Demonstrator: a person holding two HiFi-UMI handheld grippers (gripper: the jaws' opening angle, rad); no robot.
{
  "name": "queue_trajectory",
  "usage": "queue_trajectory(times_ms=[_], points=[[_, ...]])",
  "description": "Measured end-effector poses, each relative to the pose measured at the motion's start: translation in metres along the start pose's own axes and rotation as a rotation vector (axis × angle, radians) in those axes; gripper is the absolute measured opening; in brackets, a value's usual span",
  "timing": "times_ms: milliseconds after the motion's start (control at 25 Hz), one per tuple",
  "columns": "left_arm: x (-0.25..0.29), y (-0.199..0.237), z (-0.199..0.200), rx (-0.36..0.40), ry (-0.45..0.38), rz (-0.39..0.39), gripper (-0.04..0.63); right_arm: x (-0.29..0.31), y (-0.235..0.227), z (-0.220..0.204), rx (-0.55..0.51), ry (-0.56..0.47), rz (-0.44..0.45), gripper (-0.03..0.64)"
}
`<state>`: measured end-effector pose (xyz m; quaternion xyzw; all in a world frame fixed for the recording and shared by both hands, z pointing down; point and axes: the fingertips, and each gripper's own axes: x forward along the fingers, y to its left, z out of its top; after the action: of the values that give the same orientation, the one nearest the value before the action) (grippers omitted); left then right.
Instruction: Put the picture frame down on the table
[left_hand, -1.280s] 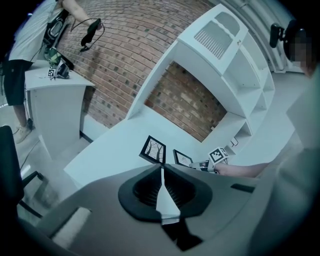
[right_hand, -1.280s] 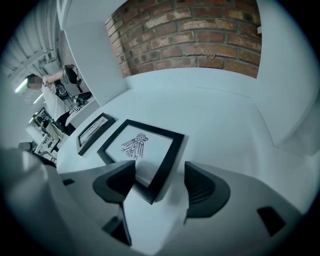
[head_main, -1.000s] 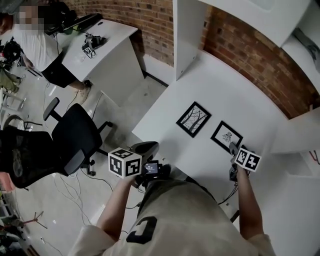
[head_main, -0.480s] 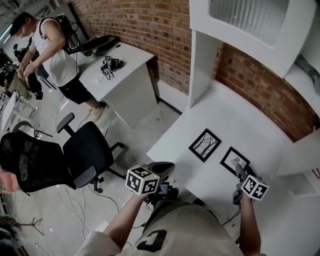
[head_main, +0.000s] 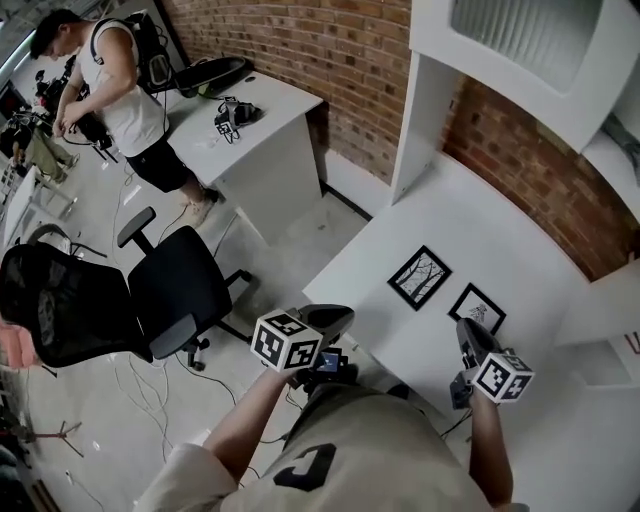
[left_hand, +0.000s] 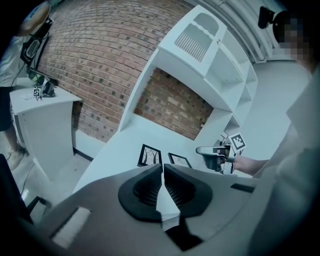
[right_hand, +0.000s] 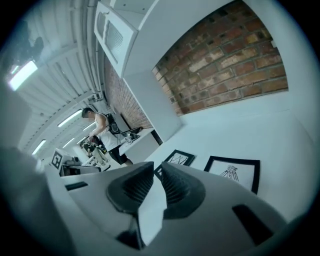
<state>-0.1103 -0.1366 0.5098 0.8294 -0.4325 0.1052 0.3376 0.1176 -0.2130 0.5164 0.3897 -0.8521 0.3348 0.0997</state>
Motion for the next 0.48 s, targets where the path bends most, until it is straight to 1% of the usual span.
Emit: queue_trajectory(times_ms=[120,200,240,360,400,480], points=[[-0.007,0.006,0.002,0.004,-0.012,0.008,0.015,0.007,0.023,-0.002,-0.042,0.033,0.041,0.024],[-0.008,0.009,0.005,0.002,-0.024,0.004,0.015,0.006,0.038,-0.001,-0.05,0.026,0.087,0.018],[-0.008,0.01,0.007,-0.005,-0.034,-0.002,0.015,0.005,0.047,0.001,-0.034,0.005,0.128,0.018],[-0.013,0.015,0.011,-0.025,-0.06,-0.021,0.015,-0.001,0.079,0.013,0.075,-0.081,0.272,0.018],[-0.014,0.017,0.011,-0.023,-0.06,-0.023,0.015,-0.003,0.088,0.015,0.092,-0.097,0.295,0.018],[-0.016,0.022,0.008,-0.019,-0.052,-0.025,0.015,-0.004,0.101,0.015,0.09,-0.103,0.305,0.018]])
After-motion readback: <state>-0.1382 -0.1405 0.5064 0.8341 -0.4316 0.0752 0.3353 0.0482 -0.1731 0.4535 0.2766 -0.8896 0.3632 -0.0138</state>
